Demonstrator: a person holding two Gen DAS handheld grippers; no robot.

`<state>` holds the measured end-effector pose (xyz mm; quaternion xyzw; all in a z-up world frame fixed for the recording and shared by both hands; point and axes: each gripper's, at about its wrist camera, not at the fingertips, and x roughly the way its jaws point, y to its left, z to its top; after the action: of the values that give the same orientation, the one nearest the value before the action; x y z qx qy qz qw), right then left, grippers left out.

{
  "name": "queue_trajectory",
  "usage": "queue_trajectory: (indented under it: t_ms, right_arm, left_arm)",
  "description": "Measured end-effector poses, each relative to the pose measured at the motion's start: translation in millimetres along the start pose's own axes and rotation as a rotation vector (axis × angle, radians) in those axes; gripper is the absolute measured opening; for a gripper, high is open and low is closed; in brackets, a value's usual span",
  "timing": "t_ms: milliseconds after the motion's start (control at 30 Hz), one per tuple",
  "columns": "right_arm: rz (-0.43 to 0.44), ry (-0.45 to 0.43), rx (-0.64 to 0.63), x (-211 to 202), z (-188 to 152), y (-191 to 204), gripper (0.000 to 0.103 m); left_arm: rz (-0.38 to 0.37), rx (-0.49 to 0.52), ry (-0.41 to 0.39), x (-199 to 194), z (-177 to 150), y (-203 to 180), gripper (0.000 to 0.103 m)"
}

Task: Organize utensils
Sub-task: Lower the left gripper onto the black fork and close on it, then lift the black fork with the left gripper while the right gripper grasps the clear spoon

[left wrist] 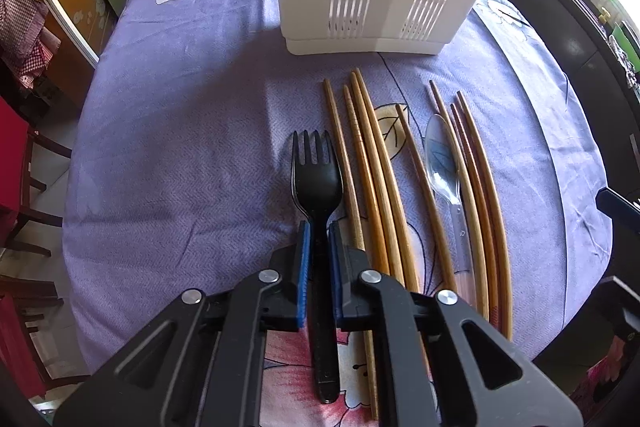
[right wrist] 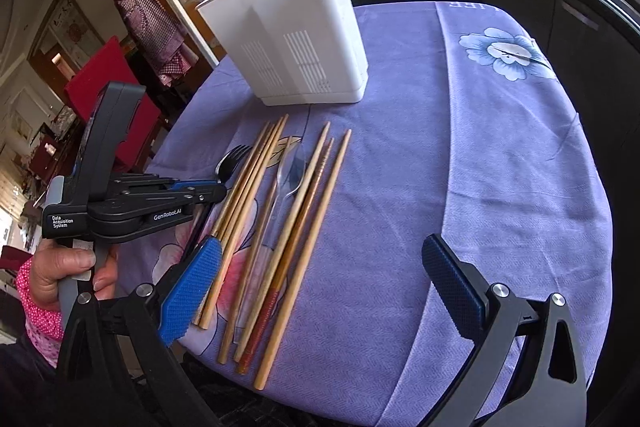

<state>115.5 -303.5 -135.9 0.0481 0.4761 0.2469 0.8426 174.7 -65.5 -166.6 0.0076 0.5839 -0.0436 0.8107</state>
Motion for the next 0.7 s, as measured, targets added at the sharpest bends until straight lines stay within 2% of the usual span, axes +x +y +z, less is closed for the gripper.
queue_trajectory:
  t_ms: [100, 233, 333, 400, 533, 567, 633, 667, 700]
  right_arm:
    - [0.046, 0.048, -0.063, 10.9, 7.5, 14.9, 0.099]
    - [0.116, 0.129, -0.016, 31.4, 18.9, 19.0, 0.099]
    - [0.077, 0.2, 0.035, 46.6, 27.5, 18.9, 0.099]
    - [0.095, 0.215, 0.034, 53.1, 31.5, 21.7, 0.098]
    - [0.064, 0.248, 0.025, 65.2, 35.4, 29.2, 0.096]
    - [0.067, 0.252, 0.019, 66.5, 36.0, 32.5, 0.091]
    - [0.054, 0.264, 0.008, 68.8, 36.3, 38.2, 0.069]
    - [0.013, 0.275, 0.001, 71.5, 36.9, 40.3, 0.047]
    - [-0.026, 0.281, 0.006, 72.8, 36.1, 40.3, 0.038]
  left_arm:
    - [0.003, -0.009, -0.012, -2.9, 1.6, 5.4, 0.009]
    - [-0.002, -0.005, -0.031, -9.2, 0.3, 9.0, 0.009]
    - [-0.011, -0.005, -0.041, -12.7, -0.8, 11.2, 0.009]
    - [-0.016, -0.006, -0.048, -14.2, -1.2, 12.8, 0.009]
    - [-0.028, -0.009, -0.055, -14.8, -2.0, 16.9, 0.009]
    - [-0.032, -0.01, -0.057, -14.9, -1.8, 18.1, 0.009]
    - [-0.039, -0.013, -0.061, -15.3, -2.2, 20.8, 0.009]
    - [-0.042, -0.015, -0.064, -15.6, -2.2, 22.1, 0.009]
    - [-0.045, -0.017, -0.066, -15.9, -2.4, 23.7, 0.009]
